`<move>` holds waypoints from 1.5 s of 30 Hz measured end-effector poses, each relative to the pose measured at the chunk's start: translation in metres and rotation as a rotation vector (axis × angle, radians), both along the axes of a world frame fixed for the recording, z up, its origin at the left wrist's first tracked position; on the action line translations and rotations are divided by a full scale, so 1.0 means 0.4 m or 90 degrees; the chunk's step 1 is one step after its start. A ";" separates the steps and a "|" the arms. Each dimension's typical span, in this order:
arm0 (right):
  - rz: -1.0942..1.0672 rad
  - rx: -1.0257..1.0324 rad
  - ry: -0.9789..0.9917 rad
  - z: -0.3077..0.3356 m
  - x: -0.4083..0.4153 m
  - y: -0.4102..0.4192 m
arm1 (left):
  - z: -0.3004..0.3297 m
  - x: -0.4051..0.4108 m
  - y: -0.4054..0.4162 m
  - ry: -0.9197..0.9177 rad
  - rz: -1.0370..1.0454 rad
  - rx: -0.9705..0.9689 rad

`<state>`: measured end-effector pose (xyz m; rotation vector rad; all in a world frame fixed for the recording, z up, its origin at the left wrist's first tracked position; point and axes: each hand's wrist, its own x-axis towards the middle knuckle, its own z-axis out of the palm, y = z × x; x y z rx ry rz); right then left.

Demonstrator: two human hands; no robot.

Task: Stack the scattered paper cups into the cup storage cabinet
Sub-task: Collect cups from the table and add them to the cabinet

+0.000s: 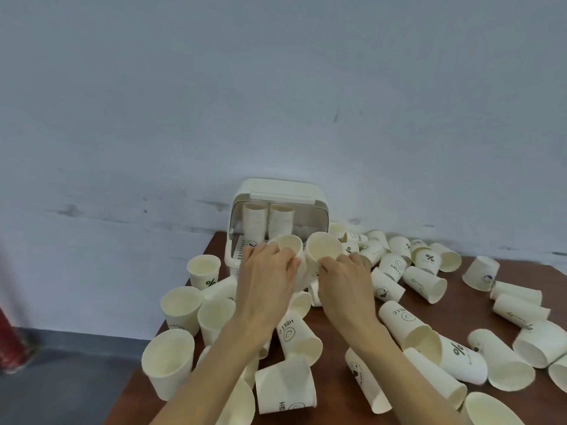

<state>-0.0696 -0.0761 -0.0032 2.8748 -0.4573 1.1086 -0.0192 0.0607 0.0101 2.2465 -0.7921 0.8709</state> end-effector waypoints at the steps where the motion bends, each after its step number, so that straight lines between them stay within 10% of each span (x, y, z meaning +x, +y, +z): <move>1: 0.008 0.002 0.010 0.007 0.034 -0.004 | 0.006 0.024 0.004 -0.001 0.024 0.017; 20: 0.090 0.114 0.305 -0.126 0.334 -0.043 | -0.080 0.314 -0.013 0.115 0.190 0.206; 45: 0.134 0.070 0.332 -0.143 0.374 -0.080 | -0.163 0.376 -0.058 0.210 0.215 0.401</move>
